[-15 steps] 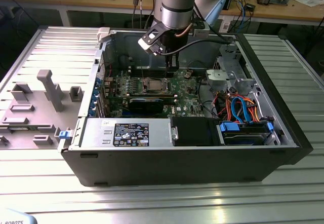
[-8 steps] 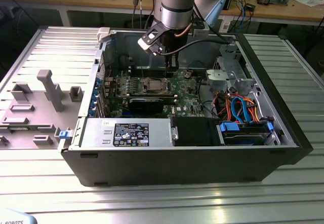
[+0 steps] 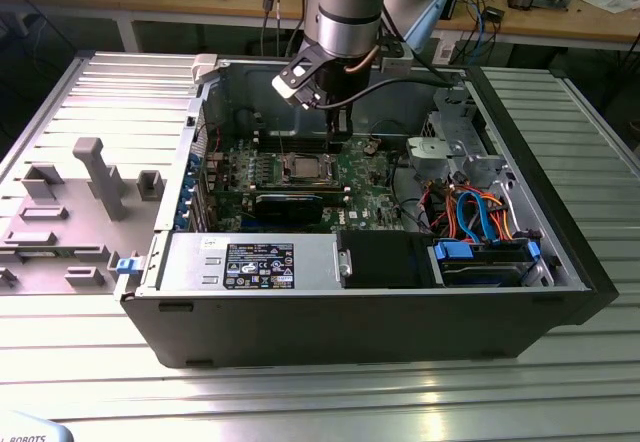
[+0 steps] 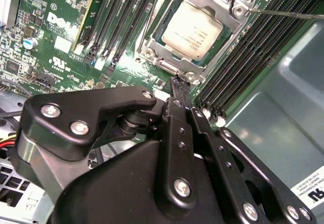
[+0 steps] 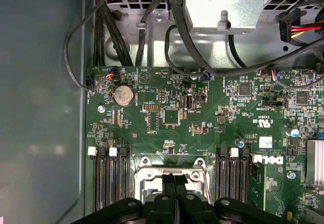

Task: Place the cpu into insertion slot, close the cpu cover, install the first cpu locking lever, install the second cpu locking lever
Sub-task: 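Close the cpu cover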

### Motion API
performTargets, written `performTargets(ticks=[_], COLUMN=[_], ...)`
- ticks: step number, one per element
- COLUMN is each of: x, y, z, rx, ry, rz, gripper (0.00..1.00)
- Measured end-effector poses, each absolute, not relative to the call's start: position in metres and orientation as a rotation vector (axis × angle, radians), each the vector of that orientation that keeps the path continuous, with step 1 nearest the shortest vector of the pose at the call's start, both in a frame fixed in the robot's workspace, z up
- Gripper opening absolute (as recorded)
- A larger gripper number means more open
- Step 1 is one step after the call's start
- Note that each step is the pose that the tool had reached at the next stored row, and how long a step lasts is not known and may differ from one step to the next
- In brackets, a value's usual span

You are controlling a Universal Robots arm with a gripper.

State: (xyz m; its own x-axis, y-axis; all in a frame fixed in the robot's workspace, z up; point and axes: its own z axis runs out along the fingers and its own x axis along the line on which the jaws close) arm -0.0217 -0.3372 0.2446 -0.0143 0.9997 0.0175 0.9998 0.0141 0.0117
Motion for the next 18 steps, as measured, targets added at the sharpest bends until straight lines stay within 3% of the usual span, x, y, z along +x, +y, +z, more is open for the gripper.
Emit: performTargets(ticks=[18], x=[-0.0278], y=[-0.3374], z=[0.244], rx=[-2.203], ry=[-2.234], rz=[-0.032], gripper=[0.11])
